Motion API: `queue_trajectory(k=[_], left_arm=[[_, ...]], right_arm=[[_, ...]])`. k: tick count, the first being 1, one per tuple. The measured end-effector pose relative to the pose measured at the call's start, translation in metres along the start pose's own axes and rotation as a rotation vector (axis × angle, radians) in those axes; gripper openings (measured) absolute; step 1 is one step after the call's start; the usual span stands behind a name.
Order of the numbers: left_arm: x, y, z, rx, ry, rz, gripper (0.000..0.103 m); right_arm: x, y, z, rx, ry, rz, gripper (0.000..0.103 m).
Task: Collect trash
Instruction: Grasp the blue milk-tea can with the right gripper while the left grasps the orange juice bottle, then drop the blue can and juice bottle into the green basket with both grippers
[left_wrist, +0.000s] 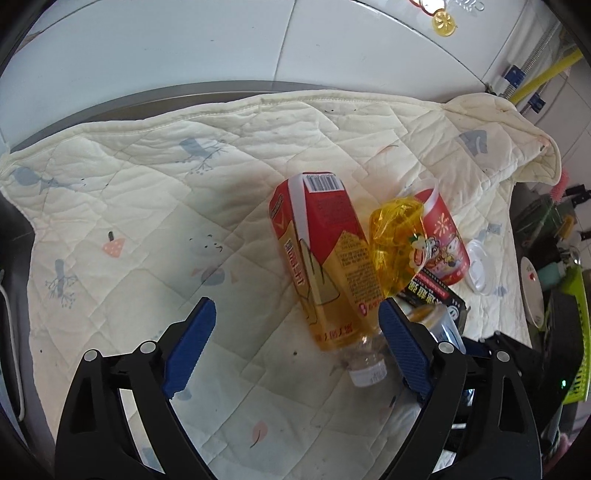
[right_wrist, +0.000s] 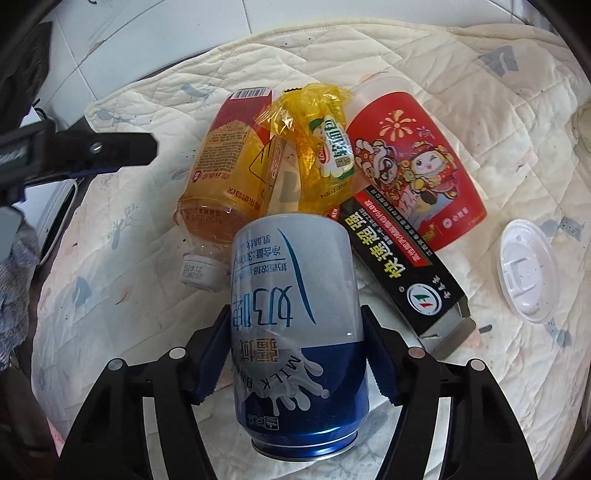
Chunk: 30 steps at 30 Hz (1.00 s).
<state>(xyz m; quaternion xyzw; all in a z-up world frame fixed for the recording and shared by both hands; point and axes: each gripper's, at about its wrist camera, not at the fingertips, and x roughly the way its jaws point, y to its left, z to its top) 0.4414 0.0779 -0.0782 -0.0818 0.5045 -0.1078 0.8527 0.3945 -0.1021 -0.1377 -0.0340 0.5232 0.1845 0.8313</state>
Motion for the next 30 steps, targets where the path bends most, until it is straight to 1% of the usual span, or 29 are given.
queue_trajectory(k=[6,14,22,27,30], left_arm=[[0.017,-0.008,0.012,-0.009,0.021,-0.002,0.089],[0.042,-0.018,0.022,-0.001,0.056,0.024,0.089],[0.062,-0.032,0.027,0.019,0.081,0.046,0.089],[0.072,-0.034,0.030,0.010,0.086,0.051,0.089],[0.078,-0.033,0.033,0.010,0.087,0.067,0.089]], right_arm=[[-0.018,-0.011,-0.014,0.041,-0.020,-0.003,0.064],[-0.041,-0.028,-0.039,0.093,-0.046,-0.011,0.064],[-0.061,-0.030,-0.059,0.117,-0.070,-0.022,0.064],[-0.078,-0.029,-0.075,0.132,-0.091,-0.021,0.064],[-0.089,-0.028,-0.086,0.140,-0.103,-0.024,0.064]])
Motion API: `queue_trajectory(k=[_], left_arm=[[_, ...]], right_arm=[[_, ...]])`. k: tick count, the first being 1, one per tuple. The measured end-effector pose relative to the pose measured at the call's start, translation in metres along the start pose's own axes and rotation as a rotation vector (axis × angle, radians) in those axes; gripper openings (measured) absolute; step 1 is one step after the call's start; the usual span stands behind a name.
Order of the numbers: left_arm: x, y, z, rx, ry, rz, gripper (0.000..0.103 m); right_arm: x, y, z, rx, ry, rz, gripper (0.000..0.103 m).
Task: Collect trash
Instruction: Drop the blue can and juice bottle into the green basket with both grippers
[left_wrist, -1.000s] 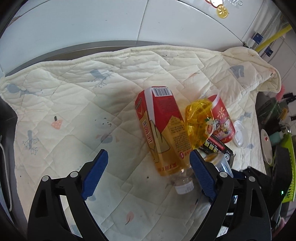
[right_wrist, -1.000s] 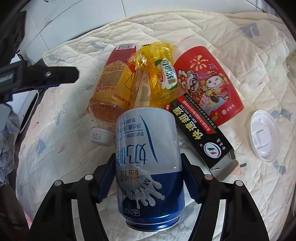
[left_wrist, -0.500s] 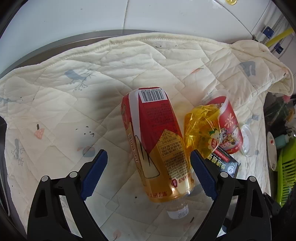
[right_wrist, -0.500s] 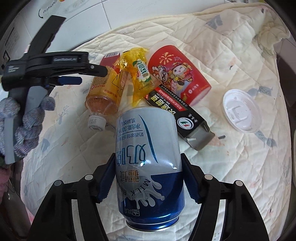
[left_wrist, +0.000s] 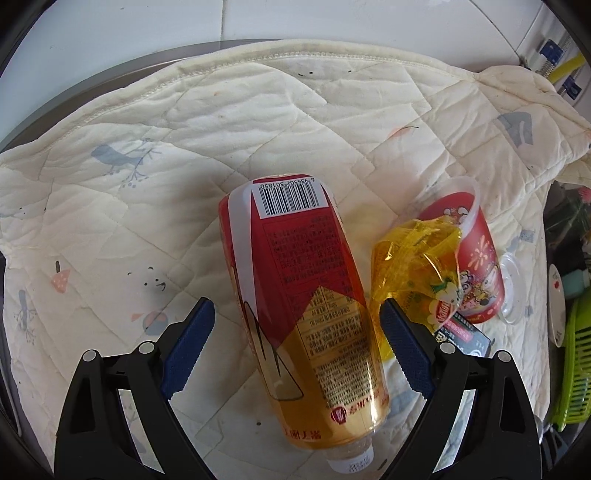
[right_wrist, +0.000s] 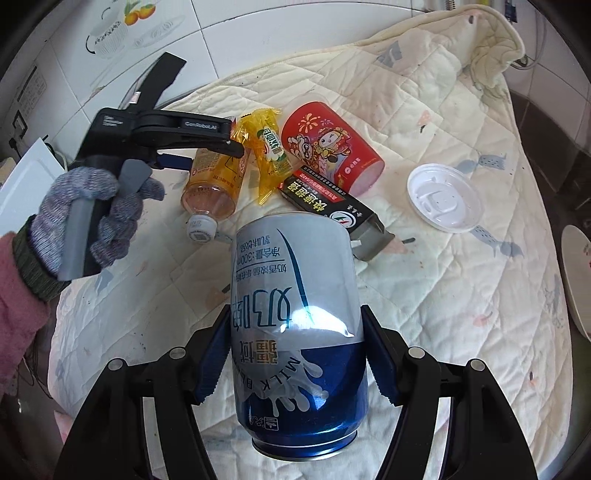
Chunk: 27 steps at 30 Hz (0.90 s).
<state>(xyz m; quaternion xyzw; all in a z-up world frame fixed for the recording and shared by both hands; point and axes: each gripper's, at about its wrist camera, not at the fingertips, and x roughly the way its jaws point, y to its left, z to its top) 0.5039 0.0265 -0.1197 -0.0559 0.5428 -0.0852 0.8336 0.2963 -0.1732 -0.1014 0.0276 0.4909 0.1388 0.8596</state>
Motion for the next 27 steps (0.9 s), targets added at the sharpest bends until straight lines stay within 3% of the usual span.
queue_trajectory(k=[6,9,13,27], left_arm=[[0.011,0.001,0.004,0.002,0.007,0.024,0.087],[0.010,0.001,0.004,0.004,-0.002,0.005,0.078],[0.004,-0.005,0.000,0.027,-0.022,0.011,0.075],[-0.056,0.000,-0.037,0.030,-0.108,-0.028,0.069]], right_arm=[[-0.014,-0.004,-0.013,0.022,-0.007,-0.012,0.064],[-0.020,-0.009,-0.022,0.037,-0.004,-0.016,0.064],[-0.028,-0.013,-0.034,0.051,-0.002,-0.025,0.064],[-0.062,-0.026,-0.078,0.102,-0.026,-0.039,0.064]])
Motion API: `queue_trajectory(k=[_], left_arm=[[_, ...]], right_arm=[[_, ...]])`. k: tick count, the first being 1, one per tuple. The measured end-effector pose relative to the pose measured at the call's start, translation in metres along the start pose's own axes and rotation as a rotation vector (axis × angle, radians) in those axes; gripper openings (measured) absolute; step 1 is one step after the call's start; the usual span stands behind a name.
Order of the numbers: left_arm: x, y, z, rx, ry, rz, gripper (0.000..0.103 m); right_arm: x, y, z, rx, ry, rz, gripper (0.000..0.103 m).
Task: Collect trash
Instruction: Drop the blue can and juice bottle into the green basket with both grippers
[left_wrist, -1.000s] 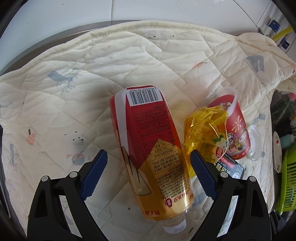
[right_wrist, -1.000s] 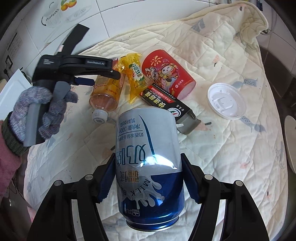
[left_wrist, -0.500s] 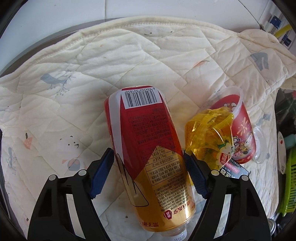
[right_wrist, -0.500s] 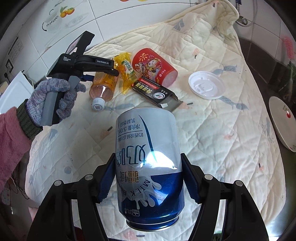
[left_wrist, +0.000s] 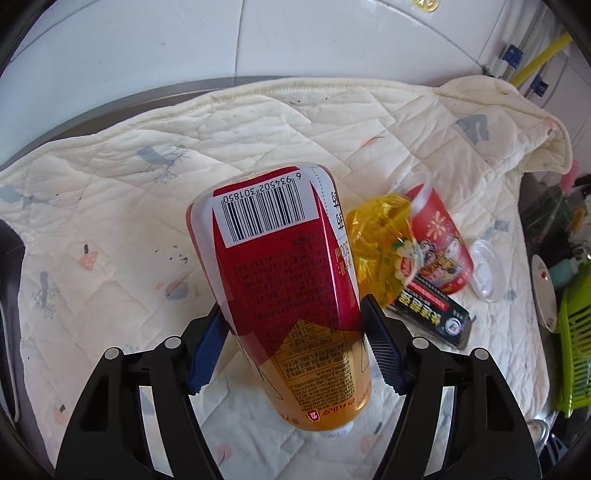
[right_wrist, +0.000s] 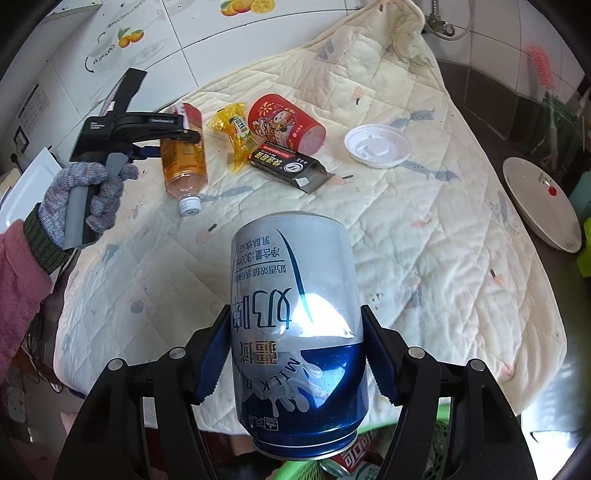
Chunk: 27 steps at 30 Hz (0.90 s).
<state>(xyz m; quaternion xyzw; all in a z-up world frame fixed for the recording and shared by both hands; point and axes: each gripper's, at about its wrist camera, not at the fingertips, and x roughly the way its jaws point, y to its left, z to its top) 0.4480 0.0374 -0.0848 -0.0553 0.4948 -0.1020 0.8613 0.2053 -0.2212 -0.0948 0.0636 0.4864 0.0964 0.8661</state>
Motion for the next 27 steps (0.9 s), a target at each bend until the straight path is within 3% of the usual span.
queue_trajectory(k=[13,21,27], left_arm=[[-0.090,-0.015,-0.072,0.037,-0.079,-0.042,0.069],[-0.143,-0.055,-0.131,0.101,-0.119,-0.113,0.069],[-0.165,-0.097,-0.175,0.160,-0.107,-0.192,0.069]], right_arm=[[-0.045,-0.030,-0.057,0.037,-0.027,-0.011,0.064],[-0.072,-0.063,-0.105,0.055,-0.007,-0.063,0.065],[-0.082,-0.081,-0.139,0.074,0.015,-0.104,0.065]])
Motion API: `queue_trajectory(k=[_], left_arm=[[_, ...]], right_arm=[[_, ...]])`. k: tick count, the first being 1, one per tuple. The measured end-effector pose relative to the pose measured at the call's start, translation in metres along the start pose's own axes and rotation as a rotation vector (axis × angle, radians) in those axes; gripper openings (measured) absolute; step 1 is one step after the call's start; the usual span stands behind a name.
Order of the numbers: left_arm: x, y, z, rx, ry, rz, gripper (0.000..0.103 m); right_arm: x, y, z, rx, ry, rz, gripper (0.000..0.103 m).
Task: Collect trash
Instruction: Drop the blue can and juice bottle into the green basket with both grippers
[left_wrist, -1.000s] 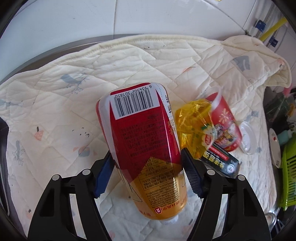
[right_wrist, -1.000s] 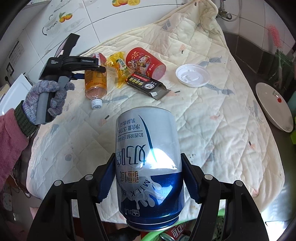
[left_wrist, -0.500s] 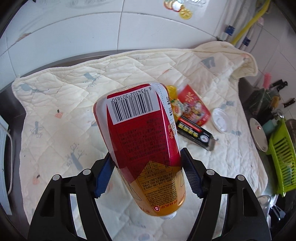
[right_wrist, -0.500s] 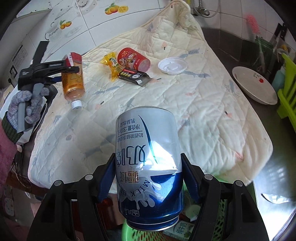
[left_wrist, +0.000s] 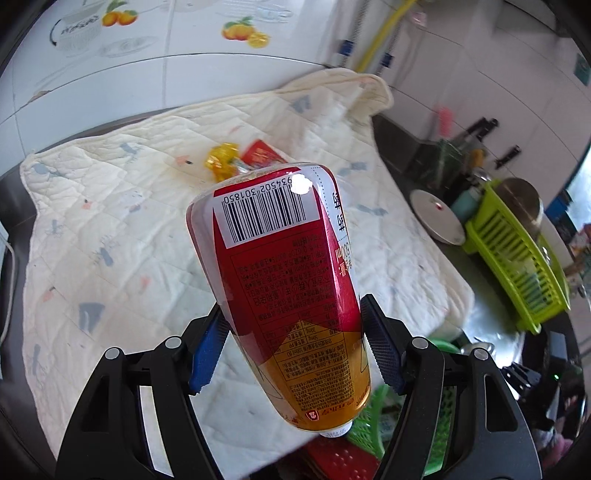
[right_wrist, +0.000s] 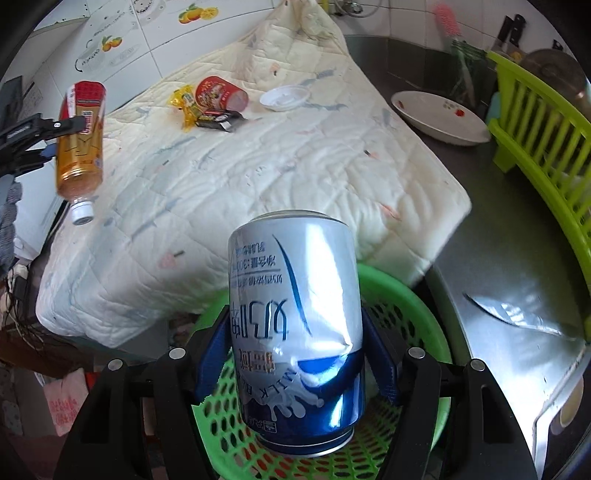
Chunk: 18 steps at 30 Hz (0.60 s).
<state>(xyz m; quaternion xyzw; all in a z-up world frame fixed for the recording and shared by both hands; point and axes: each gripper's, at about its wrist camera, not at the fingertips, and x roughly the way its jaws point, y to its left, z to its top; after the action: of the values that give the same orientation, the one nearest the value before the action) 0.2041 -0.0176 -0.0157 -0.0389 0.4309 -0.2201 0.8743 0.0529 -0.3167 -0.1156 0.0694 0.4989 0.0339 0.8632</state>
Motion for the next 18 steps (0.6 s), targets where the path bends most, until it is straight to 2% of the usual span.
queue_trajectory(k=[2,5,9,18], left_arm=[[-0.002,-0.018,-0.010,0.021,0.010,-0.025,0.069],[-0.003,-0.043,-0.024,0.050,0.028,-0.073,0.069],[-0.001,-0.075,-0.042,0.098,0.053,-0.123,0.069],[0.027,-0.131,-0.083,0.159,0.177,-0.207,0.069]], right_arm=[[-0.001,-0.008,-0.010,0.024,0.015,0.007,0.065],[-0.006,-0.017,-0.023,0.047,0.010,0.005,0.071],[-0.016,-0.022,-0.035,0.072,0.000,0.004,0.072],[-0.048,-0.038,-0.050,0.108,-0.056,-0.026,0.073]])
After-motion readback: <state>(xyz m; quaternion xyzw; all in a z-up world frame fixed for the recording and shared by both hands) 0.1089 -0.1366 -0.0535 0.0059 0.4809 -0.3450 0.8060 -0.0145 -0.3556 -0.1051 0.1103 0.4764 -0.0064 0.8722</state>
